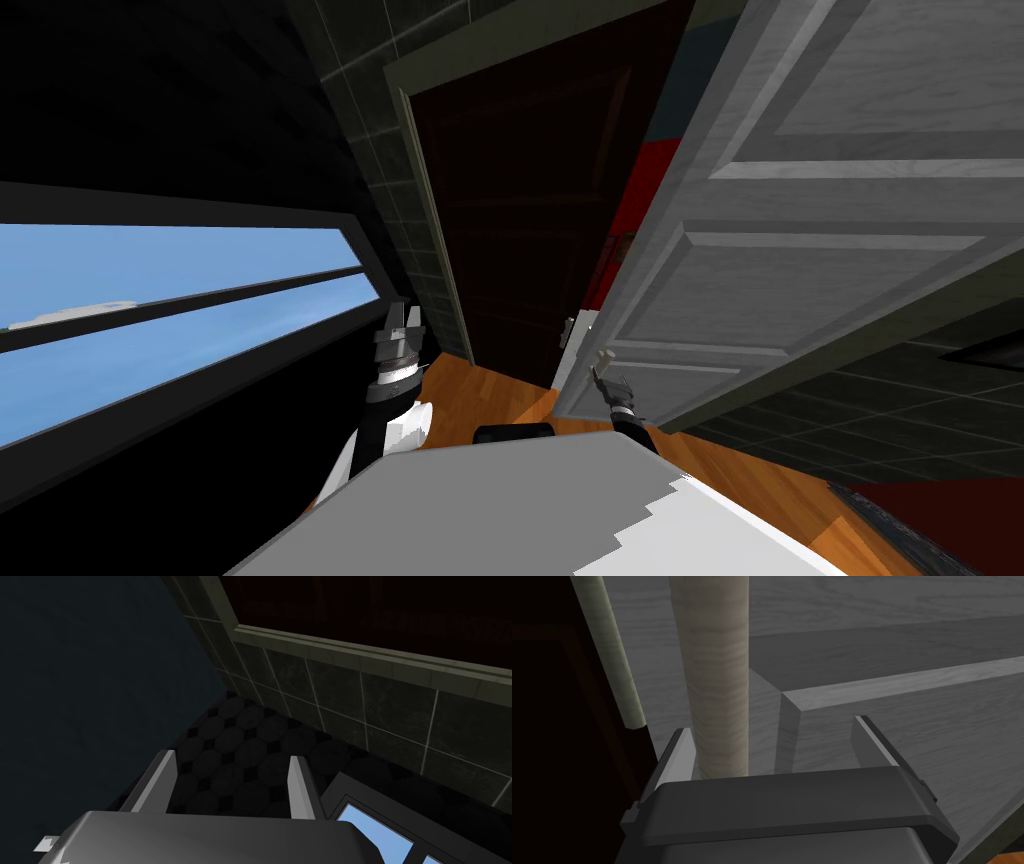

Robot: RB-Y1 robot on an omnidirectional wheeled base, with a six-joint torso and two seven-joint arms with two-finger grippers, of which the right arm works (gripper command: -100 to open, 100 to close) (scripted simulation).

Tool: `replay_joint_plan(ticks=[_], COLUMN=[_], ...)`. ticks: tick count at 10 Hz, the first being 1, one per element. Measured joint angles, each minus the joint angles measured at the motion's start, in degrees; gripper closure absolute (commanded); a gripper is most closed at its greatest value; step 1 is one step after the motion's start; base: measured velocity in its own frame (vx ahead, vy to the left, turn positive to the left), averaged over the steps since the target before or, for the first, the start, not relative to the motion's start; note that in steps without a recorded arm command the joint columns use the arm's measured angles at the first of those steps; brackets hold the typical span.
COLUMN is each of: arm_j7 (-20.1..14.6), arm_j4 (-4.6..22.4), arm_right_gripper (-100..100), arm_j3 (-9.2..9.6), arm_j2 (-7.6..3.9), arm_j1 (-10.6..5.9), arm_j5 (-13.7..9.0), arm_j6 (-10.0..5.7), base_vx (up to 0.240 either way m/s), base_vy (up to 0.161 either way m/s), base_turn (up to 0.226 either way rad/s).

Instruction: Pull the door open

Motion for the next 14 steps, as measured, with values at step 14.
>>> replay_joint_plan(ticks=[14], arm_j7=[-9.8], arm_j4=[-3.0], arm_right_gripper=[100], arm_j3=[10.22], arm_j2=[-5.86], arm_j1=[2.48], arm_j5=[5.4], arm_j6=[-7.18], base_vx=[-0.152], base_vy=[-0.052], base_turn=[0.148])
